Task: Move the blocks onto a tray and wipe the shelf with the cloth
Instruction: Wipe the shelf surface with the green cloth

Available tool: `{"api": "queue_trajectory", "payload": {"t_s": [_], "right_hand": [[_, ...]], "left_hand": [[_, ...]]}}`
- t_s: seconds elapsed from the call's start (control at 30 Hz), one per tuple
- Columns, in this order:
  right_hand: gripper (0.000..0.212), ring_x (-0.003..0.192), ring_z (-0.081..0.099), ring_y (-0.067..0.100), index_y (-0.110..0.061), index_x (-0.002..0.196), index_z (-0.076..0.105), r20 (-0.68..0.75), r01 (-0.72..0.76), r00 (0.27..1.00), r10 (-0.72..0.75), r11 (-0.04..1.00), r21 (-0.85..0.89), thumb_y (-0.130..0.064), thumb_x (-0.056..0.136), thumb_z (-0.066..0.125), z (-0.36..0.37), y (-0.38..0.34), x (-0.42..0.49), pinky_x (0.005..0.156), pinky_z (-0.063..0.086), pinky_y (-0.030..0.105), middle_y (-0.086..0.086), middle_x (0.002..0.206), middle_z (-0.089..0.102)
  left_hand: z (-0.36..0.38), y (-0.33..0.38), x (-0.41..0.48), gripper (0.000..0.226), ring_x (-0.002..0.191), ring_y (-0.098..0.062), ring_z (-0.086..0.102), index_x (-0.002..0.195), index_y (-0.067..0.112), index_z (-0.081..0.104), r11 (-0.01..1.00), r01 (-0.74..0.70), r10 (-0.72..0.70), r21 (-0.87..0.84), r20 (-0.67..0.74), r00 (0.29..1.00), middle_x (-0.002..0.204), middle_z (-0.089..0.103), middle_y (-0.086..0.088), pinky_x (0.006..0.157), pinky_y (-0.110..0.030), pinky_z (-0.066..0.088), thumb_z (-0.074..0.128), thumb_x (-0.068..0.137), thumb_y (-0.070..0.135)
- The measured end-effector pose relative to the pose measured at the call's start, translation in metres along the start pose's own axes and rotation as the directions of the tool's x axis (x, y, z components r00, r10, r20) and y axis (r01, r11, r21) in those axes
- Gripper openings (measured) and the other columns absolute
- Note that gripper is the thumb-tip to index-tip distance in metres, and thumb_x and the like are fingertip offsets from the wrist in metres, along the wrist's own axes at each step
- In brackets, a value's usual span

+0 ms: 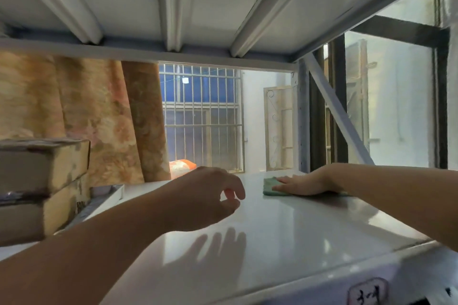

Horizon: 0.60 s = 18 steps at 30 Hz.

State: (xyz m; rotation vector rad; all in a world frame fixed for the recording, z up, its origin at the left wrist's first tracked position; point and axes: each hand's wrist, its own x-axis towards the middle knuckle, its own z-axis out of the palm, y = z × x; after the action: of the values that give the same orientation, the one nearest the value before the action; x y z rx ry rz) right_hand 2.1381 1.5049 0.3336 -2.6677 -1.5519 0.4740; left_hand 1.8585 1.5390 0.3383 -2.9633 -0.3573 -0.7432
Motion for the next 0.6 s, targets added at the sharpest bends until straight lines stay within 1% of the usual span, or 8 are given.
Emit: {"api": "queue_trajectory", "payload": {"t_s": [0.03, 0.07, 0.17, 0.23, 0.3, 0.4, 0.53, 0.6], "right_hand": [[0.080, 0.145, 0.003, 0.030, -0.045, 0.146, 0.000, 0.034, 0.006, 0.999, -0.006, 1.000, 0.002, -0.081, 0.078, 0.022, 0.004, 0.002, -0.013, 0.113, 0.002, 0.052, 0.000, 0.159, 0.001], [0.080, 0.145, 0.002, 0.029, -0.048, 0.145, -0.001, 0.033, 0.036, 0.999, -0.036, 0.999, 0.009, -0.082, 0.077, 0.022, 0.007, 0.004, -0.022, 0.113, 0.002, 0.053, -0.002, 0.159, 0.000], [0.078, 0.145, 0.006, 0.026, -0.047, 0.145, 0.002, 0.021, 0.104, 0.994, -0.105, 0.994, 0.043, -0.081, 0.078, 0.024, 0.014, 0.017, -0.055, 0.115, 0.004, 0.051, -0.005, 0.159, 0.004], [0.078, 0.145, 0.008, 0.025, -0.046, 0.146, 0.005, -0.003, 0.174, 0.985, -0.174, 0.983, 0.058, -0.080, 0.079, 0.025, 0.023, 0.021, -0.075, 0.115, 0.005, 0.050, -0.006, 0.159, 0.005], [0.077, 0.144, 0.008, 0.023, -0.044, 0.147, 0.007, -0.042, 0.210, 0.977, -0.208, 0.976, 0.056, -0.078, 0.080, 0.026, 0.030, 0.026, -0.094, 0.114, 0.005, 0.047, -0.008, 0.159, 0.005], [0.076, 0.144, 0.010, 0.024, -0.043, 0.147, 0.007, -0.064, 0.215, 0.975, -0.212, 0.975, 0.049, -0.076, 0.081, 0.026, 0.037, 0.031, -0.117, 0.113, 0.007, 0.046, -0.006, 0.159, 0.005], [0.075, 0.143, 0.014, 0.025, -0.040, 0.148, 0.005, -0.085, 0.178, 0.980, -0.179, 0.984, -0.016, -0.075, 0.083, 0.022, 0.042, 0.034, -0.136, 0.112, 0.010, 0.047, -0.002, 0.159, 0.009], [0.077, 0.143, 0.017, 0.026, -0.036, 0.149, 0.006, -0.114, 0.165, 0.979, -0.169, 0.985, -0.040, -0.074, 0.084, 0.021, 0.045, 0.035, -0.141, 0.112, 0.013, 0.047, 0.001, 0.158, 0.014]], "left_hand": [[0.001, 0.002, 0.000, 0.020, 0.070, 0.016, 0.049, 0.105, 0.031, 0.065, 1.000, -0.004, 0.004, 0.000, -0.009, 1.000, 0.082, 0.046, 0.033, 0.061, 0.009, 0.033, 0.054, 0.089, 0.032], [0.002, 0.004, 0.000, 0.020, 0.069, 0.018, 0.048, 0.105, 0.030, 0.065, 1.000, -0.015, 0.016, 0.005, -0.017, 1.000, 0.082, 0.046, 0.033, 0.061, 0.010, 0.032, 0.054, 0.089, 0.032], [0.004, 0.015, -0.003, 0.018, 0.069, 0.022, 0.049, 0.103, 0.028, 0.067, 1.000, -0.029, 0.029, -0.007, -0.016, 0.999, 0.078, 0.043, 0.038, 0.062, 0.009, 0.032, 0.055, 0.089, 0.029], [0.004, 0.021, -0.004, 0.017, 0.069, 0.019, 0.051, 0.101, 0.028, 0.068, 0.999, -0.043, 0.043, 0.003, 0.000, 0.999, 0.076, 0.044, 0.038, 0.062, 0.007, 0.034, 0.056, 0.089, 0.027], [0.002, 0.024, -0.005, 0.015, 0.070, 0.012, 0.055, 0.098, 0.029, 0.068, 0.999, -0.039, 0.039, 0.011, 0.030, 0.999, 0.077, 0.049, 0.036, 0.062, 0.005, 0.034, 0.055, 0.089, 0.027], [0.000, 0.026, -0.004, 0.013, 0.075, 0.004, 0.059, 0.092, 0.036, 0.066, 1.000, 0.006, -0.005, -0.022, 0.053, 0.999, 0.080, 0.058, 0.032, 0.064, 0.002, 0.037, 0.056, 0.089, 0.028], [0.001, 0.025, -0.004, 0.017, 0.080, 0.007, 0.059, 0.080, 0.047, 0.061, 0.999, 0.035, -0.032, -0.034, 0.068, 0.997, 0.079, 0.063, 0.031, 0.071, -0.006, 0.040, 0.058, 0.087, 0.032], [0.001, 0.024, -0.005, 0.016, 0.080, 0.005, 0.059, 0.082, 0.046, 0.062, 0.999, 0.047, -0.047, -0.009, 0.069, 0.997, 0.082, 0.065, 0.025, 0.075, -0.012, 0.045, 0.058, 0.087, 0.031]]}}
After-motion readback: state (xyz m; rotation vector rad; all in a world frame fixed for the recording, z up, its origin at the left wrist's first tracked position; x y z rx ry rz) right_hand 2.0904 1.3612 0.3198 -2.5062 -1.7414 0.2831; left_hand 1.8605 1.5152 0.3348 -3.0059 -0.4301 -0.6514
